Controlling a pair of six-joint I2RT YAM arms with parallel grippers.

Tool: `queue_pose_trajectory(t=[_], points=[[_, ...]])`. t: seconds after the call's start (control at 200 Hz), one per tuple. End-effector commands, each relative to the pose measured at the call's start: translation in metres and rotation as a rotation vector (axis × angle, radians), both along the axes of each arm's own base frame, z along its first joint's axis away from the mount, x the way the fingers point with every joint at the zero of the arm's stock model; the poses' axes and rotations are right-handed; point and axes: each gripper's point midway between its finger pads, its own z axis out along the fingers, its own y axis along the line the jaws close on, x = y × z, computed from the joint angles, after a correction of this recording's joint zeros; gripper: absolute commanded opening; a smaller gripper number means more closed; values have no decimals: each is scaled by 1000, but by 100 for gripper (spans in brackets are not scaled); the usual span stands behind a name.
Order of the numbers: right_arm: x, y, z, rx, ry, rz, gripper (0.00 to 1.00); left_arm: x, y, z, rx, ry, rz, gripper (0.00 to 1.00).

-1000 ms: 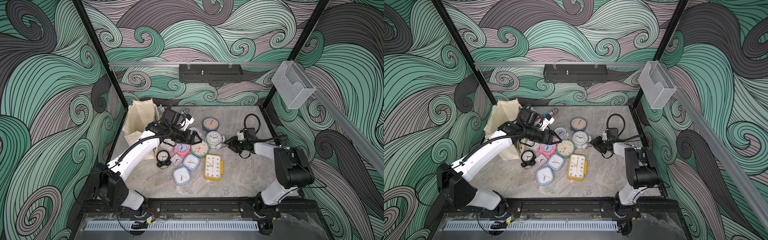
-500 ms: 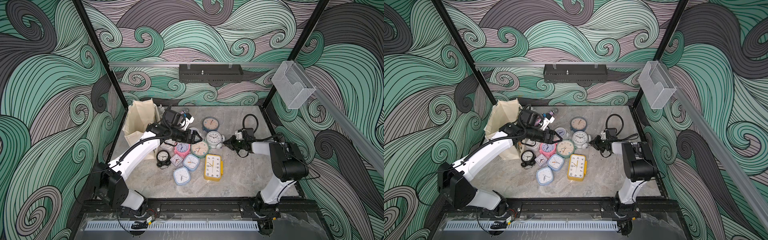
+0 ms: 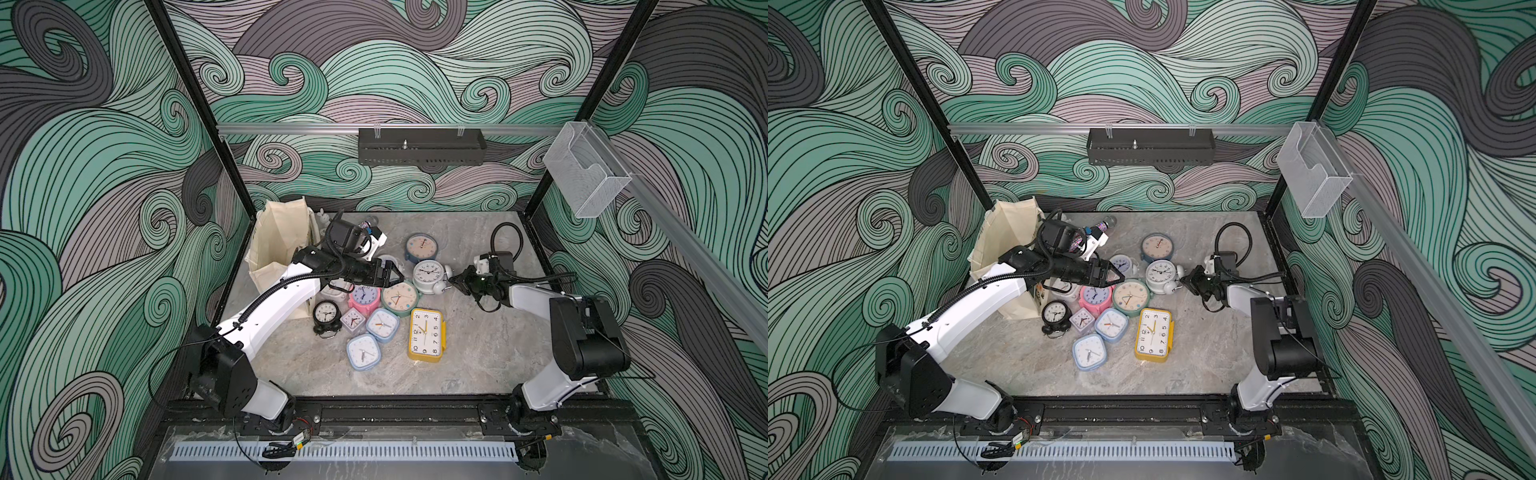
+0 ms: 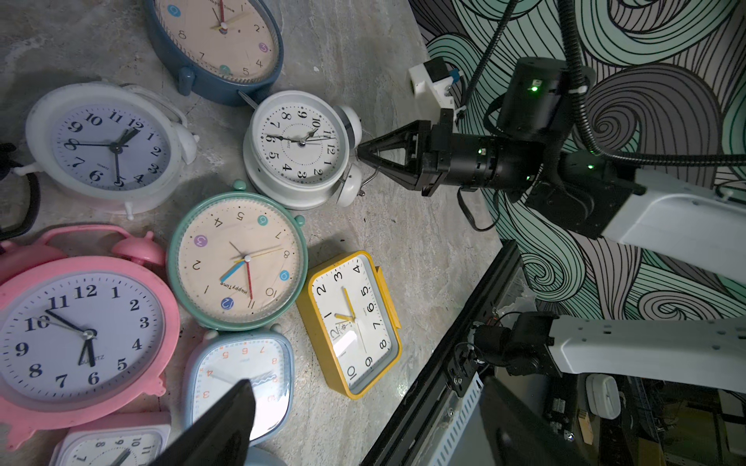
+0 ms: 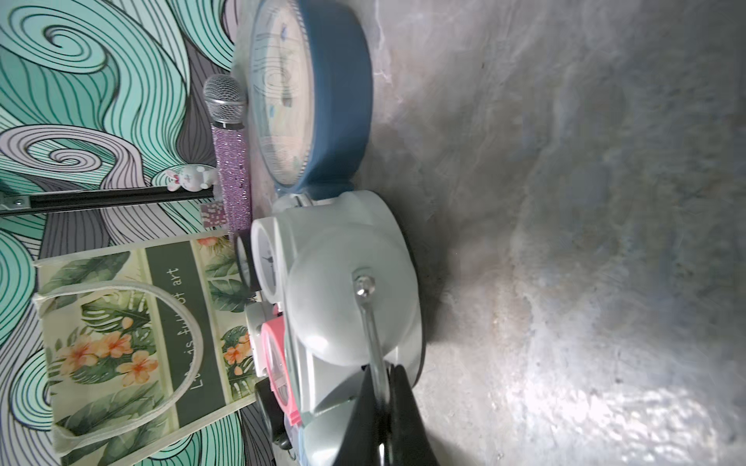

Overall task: Put the alarm clock into the canvas bag
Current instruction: Pick up the alarm from the center of the board.

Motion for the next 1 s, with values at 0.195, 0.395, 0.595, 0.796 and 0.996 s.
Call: queue_pose_trajectory(t=[0.195,0.395,0.595,0.796,0.996], points=[[-3,-9,81,-11,-39,-53,0,9,-11,-16,18,24,7,93],[-10,-10,128,-19,-59,-50,0,9,-23,-34,81,-9,-8,93],[-28,-7,155,-4,-24,-28,0,3,-53,-32,94,-222,-102,99],[-51,-2,171,25,-2,11,0,-4,-85,-31,262,-762,-307,99],[-70,3,189,50,-7,53,0,0,-108,-22,307,-1100,-363,99]])
